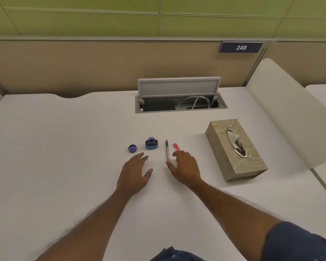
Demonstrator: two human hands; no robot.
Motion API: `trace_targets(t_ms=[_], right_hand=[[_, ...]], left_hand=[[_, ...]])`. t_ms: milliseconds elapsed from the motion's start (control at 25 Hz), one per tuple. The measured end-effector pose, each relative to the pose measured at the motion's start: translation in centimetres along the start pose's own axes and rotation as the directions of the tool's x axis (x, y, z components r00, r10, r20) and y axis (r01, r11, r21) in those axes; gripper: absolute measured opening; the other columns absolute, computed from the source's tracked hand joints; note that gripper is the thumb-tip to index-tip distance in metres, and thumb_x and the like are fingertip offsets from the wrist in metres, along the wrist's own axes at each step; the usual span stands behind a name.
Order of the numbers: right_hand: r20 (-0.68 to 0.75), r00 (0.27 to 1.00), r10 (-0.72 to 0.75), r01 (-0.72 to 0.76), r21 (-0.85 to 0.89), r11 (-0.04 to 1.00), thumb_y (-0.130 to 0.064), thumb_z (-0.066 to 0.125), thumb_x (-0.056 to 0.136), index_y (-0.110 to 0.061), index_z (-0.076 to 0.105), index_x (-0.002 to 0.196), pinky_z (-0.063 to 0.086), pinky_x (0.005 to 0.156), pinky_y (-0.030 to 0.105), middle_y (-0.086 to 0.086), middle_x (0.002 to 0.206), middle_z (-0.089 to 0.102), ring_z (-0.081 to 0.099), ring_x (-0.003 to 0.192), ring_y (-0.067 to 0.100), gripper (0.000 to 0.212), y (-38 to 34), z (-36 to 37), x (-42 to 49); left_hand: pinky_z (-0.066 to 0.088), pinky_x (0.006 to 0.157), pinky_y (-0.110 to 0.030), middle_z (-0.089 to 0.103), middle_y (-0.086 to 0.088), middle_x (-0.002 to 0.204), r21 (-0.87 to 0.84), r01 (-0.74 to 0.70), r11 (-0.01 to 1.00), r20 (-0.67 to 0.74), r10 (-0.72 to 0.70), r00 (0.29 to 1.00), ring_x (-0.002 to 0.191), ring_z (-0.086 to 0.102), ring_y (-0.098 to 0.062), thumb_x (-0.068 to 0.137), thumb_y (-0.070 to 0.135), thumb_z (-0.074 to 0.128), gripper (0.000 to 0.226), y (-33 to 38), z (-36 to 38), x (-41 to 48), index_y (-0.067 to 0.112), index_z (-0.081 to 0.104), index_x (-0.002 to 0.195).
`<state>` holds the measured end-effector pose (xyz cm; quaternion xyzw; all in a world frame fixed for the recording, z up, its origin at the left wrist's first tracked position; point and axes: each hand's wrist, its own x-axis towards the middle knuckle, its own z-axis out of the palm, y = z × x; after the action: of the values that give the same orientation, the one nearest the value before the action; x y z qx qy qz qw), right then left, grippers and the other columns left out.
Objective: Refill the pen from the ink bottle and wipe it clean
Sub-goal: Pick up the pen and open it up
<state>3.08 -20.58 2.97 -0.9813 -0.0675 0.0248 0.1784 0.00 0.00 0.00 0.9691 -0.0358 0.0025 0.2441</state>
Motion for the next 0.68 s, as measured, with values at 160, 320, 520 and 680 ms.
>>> trace_targets(t_ms=[160, 320, 520, 680], right_hand=[[0.132, 0.974, 0.186, -0.187, -0.010, 0.982, -0.057, 0.052, 0.089, -0.015, 0.064, 0.102, 0.053, 0.079, 0.033, 0.004, 0.115, 0.068, 0.065, 0.092, 0.021, 0.047, -1.2, 0.2, 2.7], [0.157, 0.962, 0.224, -0.222, -0.031, 0.975, -0.052, 0.055, 0.087, -0.013, 0.065, 0.107, 0.050, 0.083, 0.032, 0.002, 0.132, 0.060, 0.064, 0.102, 0.024, 0.045, -2.0, 1.0, 4.1], [0.165, 0.951, 0.260, -0.265, 0.005, 0.964, -0.038, 0.059, 0.086, -0.011, 0.063, 0.105, 0.051, 0.081, 0.031, 0.006, 0.123, 0.064, 0.064, 0.098, 0.024, 0.034, -1.9, 1.4, 4.8], [0.141, 0.950, 0.280, -0.298, 0.129, 0.946, -0.038, 0.063, 0.081, -0.010, 0.070, 0.091, 0.053, 0.075, 0.031, 0.007, 0.116, 0.070, 0.067, 0.087, 0.021, 0.031, -1.3, 1.2, 4.5]], left_hand=[[0.031, 0.110, -0.033, 0.049, 0.000, 0.144, -0.015, -0.026, 1.000, -0.037, 0.026, 0.999, 0.134, 0.044, -0.018, 0.089, 0.043, 0.055, 0.050, 0.2, 0.3, 0.8, 0.021, 0.053, 0.134], [0.036, 0.106, -0.032, 0.058, -0.002, 0.133, -0.051, -0.076, 0.996, -0.092, 0.071, 0.993, 0.125, 0.052, -0.019, 0.088, 0.041, 0.053, 0.044, 0.3, 0.6, 1.3, 0.018, 0.060, 0.125], [0.044, 0.094, -0.029, 0.065, 0.000, 0.114, -0.085, -0.139, 0.987, -0.145, 0.126, 0.981, 0.108, 0.059, -0.018, 0.088, 0.036, 0.054, 0.034, 0.2, 0.8, 1.6, 0.016, 0.065, 0.113], [0.043, 0.084, -0.021, 0.065, 0.004, 0.106, -0.182, -0.096, 0.979, -0.157, 0.067, 0.985, 0.095, 0.060, -0.012, 0.090, 0.031, 0.059, 0.025, 1.0, 0.3, 2.0, 0.017, 0.065, 0.110]])
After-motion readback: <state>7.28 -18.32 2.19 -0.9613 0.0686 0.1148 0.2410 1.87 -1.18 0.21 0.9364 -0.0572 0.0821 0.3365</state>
